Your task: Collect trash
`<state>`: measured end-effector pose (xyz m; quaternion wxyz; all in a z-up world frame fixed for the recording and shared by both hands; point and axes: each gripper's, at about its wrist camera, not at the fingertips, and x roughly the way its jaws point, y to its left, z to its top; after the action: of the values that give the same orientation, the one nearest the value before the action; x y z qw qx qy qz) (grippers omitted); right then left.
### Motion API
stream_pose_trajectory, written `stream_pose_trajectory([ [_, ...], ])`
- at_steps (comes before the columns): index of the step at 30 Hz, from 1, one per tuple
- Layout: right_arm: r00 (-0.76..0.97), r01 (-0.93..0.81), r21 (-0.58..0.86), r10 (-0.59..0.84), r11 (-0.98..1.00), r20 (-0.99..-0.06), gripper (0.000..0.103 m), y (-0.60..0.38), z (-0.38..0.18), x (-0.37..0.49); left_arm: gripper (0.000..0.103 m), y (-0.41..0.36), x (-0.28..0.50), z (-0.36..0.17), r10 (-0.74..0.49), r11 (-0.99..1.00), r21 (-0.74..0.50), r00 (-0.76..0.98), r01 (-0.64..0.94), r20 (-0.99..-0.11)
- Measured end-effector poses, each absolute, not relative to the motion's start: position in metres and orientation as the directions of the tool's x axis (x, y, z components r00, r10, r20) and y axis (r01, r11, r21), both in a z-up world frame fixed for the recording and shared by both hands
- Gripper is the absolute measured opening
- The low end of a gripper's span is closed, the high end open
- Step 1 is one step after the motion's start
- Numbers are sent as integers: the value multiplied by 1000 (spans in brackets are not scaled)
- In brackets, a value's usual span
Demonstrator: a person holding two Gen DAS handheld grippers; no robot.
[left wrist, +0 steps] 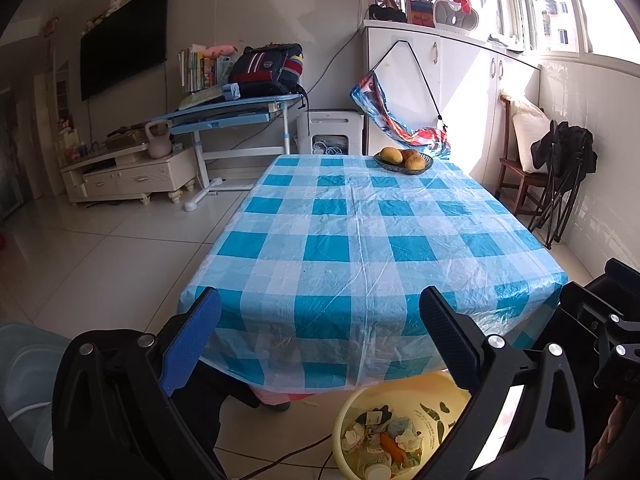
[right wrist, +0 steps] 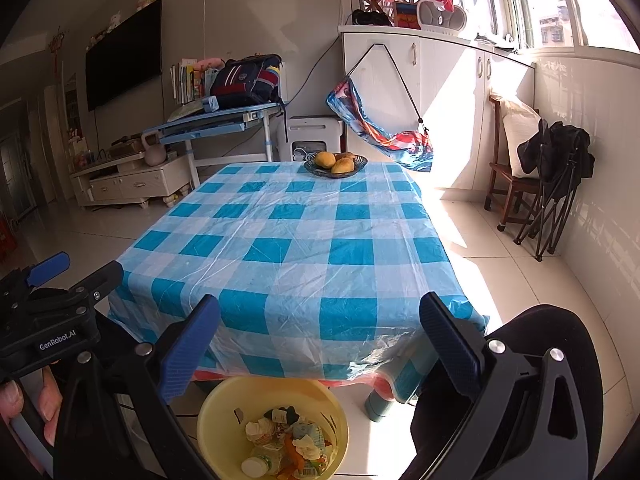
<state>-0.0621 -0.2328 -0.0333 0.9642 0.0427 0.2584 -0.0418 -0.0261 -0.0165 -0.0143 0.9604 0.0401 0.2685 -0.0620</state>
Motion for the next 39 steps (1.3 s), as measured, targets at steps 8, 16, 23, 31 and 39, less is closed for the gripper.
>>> stream_pose_trajectory([
  [8, 860, 102, 50, -62, 994, -507, 95, -233, -34, -61, 96, -19, -25, -16, -91, 989, 52, 848, 138, -522],
  [16, 859, 98, 43, -63, 994, -508, 95, -233, -35, -61, 96, -19, -24, -17, -84, 990, 53, 849, 130, -521],
  [23, 857, 96, 38, -63, 995, -512, 95, -231, -36, -60, 96, -19, -24, -18, -87, 990, 53, 850, 134, -520],
  [31, 854, 92, 34, -61, 995, -517, 95, -231, -38, -59, 96, -18, -26, -17, -79, 990, 56, 854, 126, -514],
  [39, 853, 91, 32, -61, 995, -518, 95, -231, -38, -59, 96, -17, -26, -16, -80, 990, 60, 857, 128, -510],
])
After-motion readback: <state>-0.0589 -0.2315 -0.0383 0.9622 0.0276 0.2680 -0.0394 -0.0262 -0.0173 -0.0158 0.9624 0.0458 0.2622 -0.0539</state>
